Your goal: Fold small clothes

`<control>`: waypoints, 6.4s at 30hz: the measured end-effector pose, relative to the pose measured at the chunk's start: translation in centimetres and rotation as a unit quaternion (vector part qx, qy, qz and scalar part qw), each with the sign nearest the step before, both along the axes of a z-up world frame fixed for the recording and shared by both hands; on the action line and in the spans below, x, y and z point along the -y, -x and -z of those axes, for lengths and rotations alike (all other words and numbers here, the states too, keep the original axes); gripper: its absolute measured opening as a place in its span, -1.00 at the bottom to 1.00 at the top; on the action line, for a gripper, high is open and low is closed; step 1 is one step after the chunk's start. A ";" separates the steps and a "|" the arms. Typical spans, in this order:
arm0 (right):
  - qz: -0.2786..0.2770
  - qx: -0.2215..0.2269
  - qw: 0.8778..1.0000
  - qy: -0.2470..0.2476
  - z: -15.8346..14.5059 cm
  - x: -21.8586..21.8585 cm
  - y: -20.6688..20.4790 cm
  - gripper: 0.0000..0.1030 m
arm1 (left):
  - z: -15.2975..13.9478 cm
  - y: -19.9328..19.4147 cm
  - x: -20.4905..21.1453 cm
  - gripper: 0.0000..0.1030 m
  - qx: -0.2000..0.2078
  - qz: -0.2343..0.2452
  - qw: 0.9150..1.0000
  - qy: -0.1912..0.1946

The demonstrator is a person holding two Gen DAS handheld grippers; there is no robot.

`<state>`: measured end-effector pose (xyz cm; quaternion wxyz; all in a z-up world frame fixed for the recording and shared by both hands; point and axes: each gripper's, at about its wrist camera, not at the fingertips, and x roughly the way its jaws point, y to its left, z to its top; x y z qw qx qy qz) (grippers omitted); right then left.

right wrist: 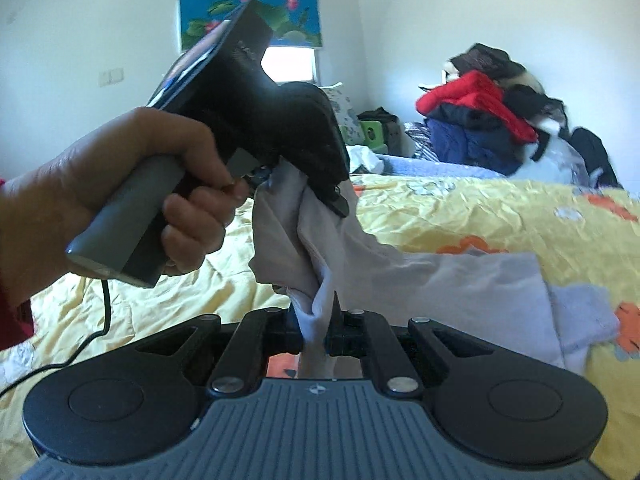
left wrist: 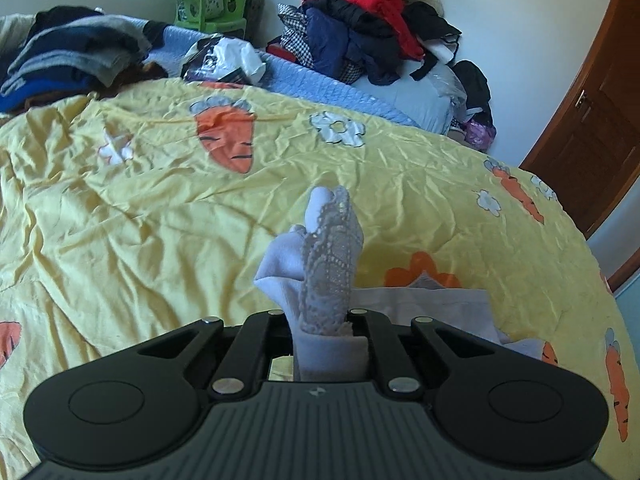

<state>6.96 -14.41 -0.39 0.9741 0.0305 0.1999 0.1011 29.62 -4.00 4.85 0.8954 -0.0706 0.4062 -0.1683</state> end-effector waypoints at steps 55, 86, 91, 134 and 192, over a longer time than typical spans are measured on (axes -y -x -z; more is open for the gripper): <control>0.099 -0.105 0.950 -0.278 7.5 18.7 1.3 -0.84 | 1.1 1.9 19.1 0.63 0.115 0.011 0.988 -0.106; 0.110 -0.126 0.953 -0.251 6.4 19.0 1.5 -0.70 | 5.9 12.9 9.6 0.64 0.110 0.004 0.984 -0.144; 0.128 -0.119 0.958 -0.228 5.1 19.2 2.2 -0.38 | 6.1 12.9 9.6 0.64 0.106 0.005 0.984 -0.142; 0.070 -0.123 0.959 -0.244 6.0 19.9 -10.4 -0.43 | 8.9 6.3 5.1 -0.55 0.033 0.036 0.995 0.086; 0.107 -0.122 0.986 -0.031 2.8 7.1 4.3 0.93 | 6.5 21.4 -1.8 0.63 0.095 -0.051 0.989 -0.103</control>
